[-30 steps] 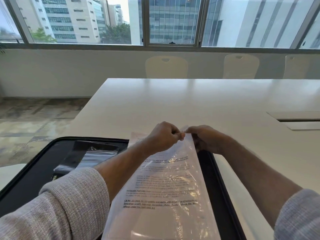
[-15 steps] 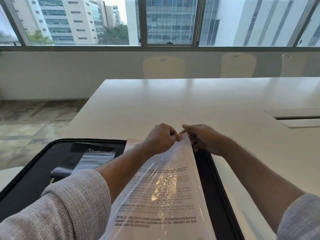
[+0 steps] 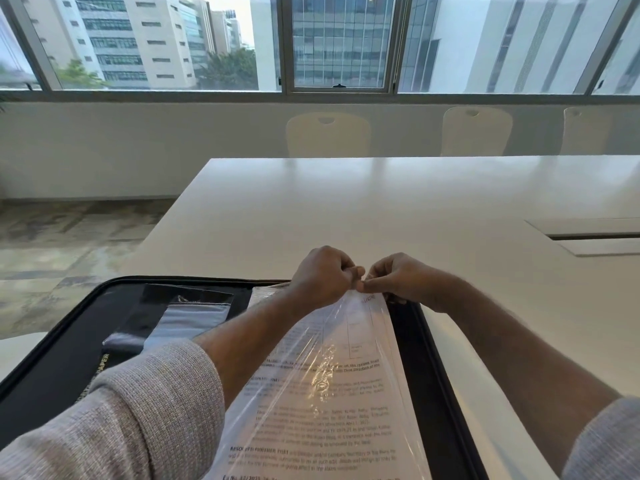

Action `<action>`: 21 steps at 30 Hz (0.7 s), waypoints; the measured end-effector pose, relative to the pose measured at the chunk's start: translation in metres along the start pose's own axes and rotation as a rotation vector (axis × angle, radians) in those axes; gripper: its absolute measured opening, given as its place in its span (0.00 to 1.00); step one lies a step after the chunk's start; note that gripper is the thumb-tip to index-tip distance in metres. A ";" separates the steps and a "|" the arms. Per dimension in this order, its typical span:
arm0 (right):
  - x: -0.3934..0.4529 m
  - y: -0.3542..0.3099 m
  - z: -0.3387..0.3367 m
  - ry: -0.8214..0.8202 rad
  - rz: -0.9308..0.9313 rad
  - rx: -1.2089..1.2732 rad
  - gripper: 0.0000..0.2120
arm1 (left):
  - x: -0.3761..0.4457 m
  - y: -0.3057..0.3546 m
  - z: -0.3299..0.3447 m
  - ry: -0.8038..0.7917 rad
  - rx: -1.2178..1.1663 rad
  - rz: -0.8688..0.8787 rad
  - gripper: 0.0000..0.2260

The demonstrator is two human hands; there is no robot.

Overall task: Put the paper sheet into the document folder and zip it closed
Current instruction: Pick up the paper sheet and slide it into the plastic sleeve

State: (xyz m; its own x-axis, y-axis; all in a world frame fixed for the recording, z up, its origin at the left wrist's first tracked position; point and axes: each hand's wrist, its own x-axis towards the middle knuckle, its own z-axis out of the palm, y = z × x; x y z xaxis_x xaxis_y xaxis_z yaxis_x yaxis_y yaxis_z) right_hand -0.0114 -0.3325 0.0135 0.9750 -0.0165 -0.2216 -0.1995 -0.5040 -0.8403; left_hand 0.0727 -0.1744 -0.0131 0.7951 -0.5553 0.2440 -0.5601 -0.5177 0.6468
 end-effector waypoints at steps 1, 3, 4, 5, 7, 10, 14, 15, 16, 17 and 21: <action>0.000 0.000 0.000 -0.009 0.001 0.001 0.14 | 0.000 0.000 -0.001 0.005 -0.010 -0.006 0.09; -0.001 0.000 0.001 -0.029 0.015 -0.011 0.15 | 0.000 -0.001 -0.001 0.003 -0.042 -0.010 0.09; -0.002 0.000 0.001 -0.037 0.023 -0.019 0.16 | 0.000 -0.002 -0.001 -0.004 -0.046 -0.006 0.09; -0.003 0.000 0.001 -0.039 0.027 -0.019 0.16 | -0.001 -0.003 -0.002 -0.015 -0.041 -0.002 0.10; -0.004 0.000 0.002 -0.026 0.025 -0.008 0.16 | -0.002 -0.007 -0.005 -0.062 -0.030 -0.013 0.12; -0.005 0.004 0.002 0.040 0.019 -0.003 0.12 | -0.005 -0.023 -0.018 -0.150 0.061 -0.032 0.16; -0.008 0.007 0.003 0.103 0.026 -0.081 0.14 | -0.015 -0.052 -0.043 -0.227 0.225 -0.025 0.16; -0.009 0.007 0.004 0.119 0.025 -0.111 0.15 | -0.018 -0.058 -0.048 -0.214 0.257 -0.026 0.15; -0.010 0.007 0.004 0.136 0.024 -0.146 0.15 | -0.021 -0.063 -0.054 -0.196 0.291 -0.028 0.14; -0.010 0.007 0.005 0.152 0.023 -0.186 0.15 | -0.023 -0.067 -0.058 -0.180 0.330 -0.028 0.14; -0.012 0.008 0.010 0.206 0.015 -0.340 0.11 | -0.033 -0.077 -0.066 -0.133 0.476 -0.022 0.15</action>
State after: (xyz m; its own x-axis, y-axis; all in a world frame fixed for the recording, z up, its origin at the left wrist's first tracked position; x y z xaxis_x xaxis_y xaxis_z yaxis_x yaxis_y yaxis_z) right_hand -0.0255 -0.3279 0.0050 0.9783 -0.1813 -0.1000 -0.2038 -0.7591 -0.6182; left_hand 0.1050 -0.0734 -0.0228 0.7889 -0.6028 0.1192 -0.6120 -0.7531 0.2416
